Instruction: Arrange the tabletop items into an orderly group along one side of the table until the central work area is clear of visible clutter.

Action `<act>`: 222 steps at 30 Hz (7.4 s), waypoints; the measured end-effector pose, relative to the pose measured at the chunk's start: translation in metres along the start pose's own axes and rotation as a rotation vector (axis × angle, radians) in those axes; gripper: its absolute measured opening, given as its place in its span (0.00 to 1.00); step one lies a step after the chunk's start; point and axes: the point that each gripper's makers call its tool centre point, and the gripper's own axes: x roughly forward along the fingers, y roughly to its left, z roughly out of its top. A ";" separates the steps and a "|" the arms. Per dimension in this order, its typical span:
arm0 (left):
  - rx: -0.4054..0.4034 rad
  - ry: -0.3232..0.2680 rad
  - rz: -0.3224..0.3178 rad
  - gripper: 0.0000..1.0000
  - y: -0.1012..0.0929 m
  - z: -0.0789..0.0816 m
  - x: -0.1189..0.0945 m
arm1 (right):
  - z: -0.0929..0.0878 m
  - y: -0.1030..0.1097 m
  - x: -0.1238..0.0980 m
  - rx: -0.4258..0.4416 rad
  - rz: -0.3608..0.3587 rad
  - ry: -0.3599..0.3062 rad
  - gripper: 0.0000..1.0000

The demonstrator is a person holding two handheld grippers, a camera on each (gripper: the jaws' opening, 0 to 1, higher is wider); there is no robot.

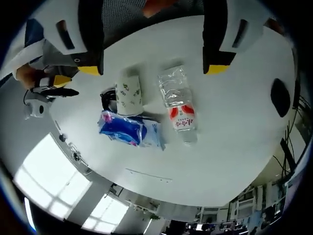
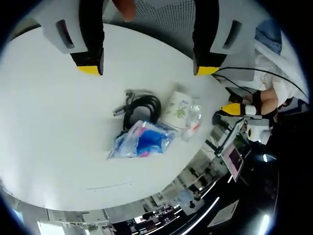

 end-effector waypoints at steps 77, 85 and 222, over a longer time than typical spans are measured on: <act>-0.038 0.087 0.283 0.53 0.062 0.025 0.093 | 0.003 -0.018 0.009 0.121 0.006 0.001 0.64; -0.110 0.032 0.271 0.41 0.061 0.025 0.087 | -0.004 -0.019 0.001 0.171 0.005 -0.033 0.62; 0.251 -0.455 -0.142 0.41 -0.065 0.035 -0.008 | 0.161 0.204 0.061 -0.128 0.554 -0.282 0.18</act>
